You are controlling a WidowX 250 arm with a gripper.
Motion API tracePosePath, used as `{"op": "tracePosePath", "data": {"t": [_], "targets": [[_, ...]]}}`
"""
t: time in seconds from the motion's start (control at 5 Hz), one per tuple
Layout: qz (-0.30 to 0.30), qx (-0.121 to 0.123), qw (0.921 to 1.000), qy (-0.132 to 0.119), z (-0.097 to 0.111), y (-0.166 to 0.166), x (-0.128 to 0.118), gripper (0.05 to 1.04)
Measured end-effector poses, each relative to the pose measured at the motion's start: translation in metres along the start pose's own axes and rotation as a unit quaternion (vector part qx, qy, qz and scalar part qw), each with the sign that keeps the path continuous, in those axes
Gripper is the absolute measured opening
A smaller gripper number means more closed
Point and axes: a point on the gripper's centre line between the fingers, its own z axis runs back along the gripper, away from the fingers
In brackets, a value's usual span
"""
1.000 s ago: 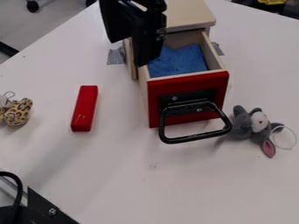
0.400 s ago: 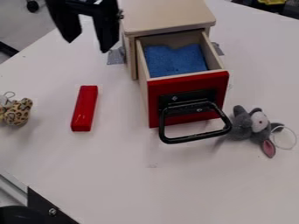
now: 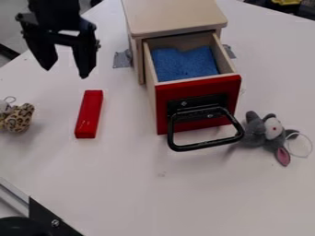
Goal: Move the red object to the drawer
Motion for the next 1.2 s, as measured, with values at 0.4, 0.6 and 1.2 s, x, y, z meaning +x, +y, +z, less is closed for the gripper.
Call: {"op": "tracePosePath", "data": {"t": [0.4, 0.6, 1.2], "targets": [[-0.012, 0.011, 0.9997, 0.02, -0.028, 0.008, -0.011, 0.998], [-0.019, 0.016, 0.9991, 0.034, -0.041, 0.006, -0.018, 0.998], [-0.021, 0.006, 0.9992, 0.035, -0.052, -0.024, -0.01, 0.998]]}}
